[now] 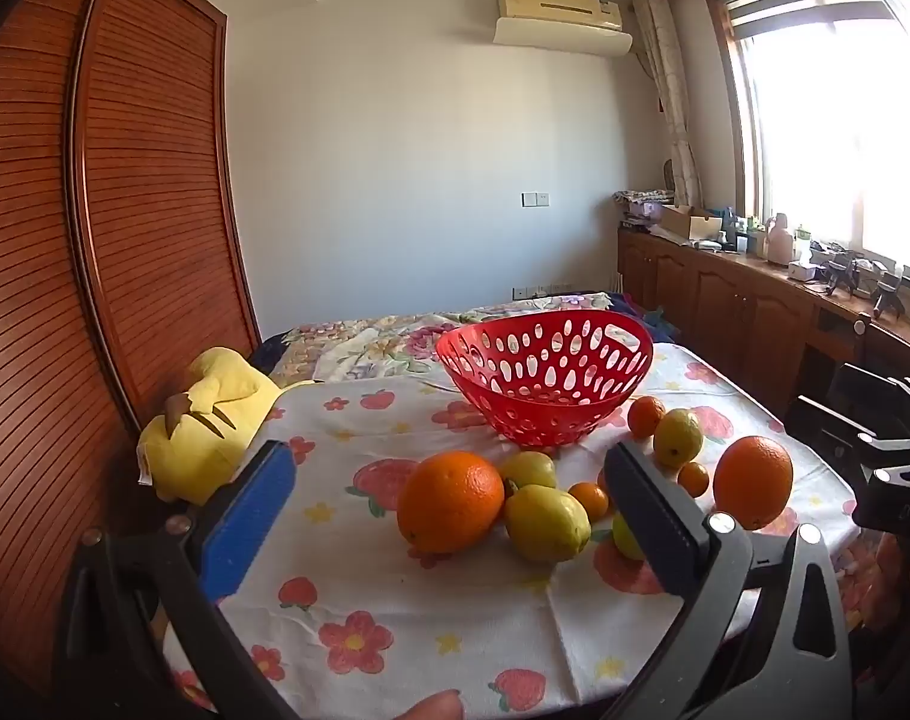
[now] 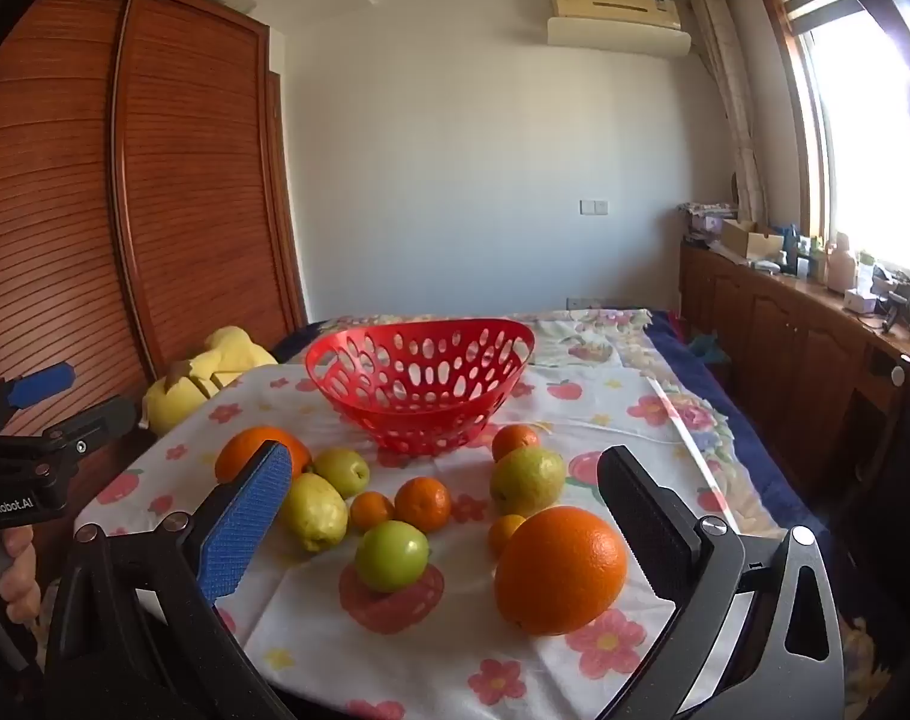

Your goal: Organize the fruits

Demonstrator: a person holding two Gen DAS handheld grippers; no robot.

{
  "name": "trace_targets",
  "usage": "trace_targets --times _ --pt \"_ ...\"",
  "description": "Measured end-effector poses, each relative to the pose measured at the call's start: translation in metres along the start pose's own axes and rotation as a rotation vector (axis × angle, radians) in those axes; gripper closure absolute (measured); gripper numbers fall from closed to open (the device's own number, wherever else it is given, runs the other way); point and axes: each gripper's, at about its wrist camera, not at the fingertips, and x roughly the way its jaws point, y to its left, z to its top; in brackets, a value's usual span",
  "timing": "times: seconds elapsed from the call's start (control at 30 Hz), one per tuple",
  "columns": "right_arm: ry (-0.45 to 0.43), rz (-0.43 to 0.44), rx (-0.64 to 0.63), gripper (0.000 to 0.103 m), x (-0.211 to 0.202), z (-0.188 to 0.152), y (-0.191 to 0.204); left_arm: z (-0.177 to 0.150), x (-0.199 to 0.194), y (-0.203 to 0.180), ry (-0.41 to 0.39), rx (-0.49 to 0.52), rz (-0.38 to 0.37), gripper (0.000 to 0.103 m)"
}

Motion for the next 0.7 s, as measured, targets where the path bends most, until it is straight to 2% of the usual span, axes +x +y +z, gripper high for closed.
trace_targets --times 0.7 --pt "-0.003 -0.004 0.004 0.0 -0.0024 -0.0009 -0.0015 -0.0053 -0.0003 0.0001 0.005 -0.001 -0.001 0.0"
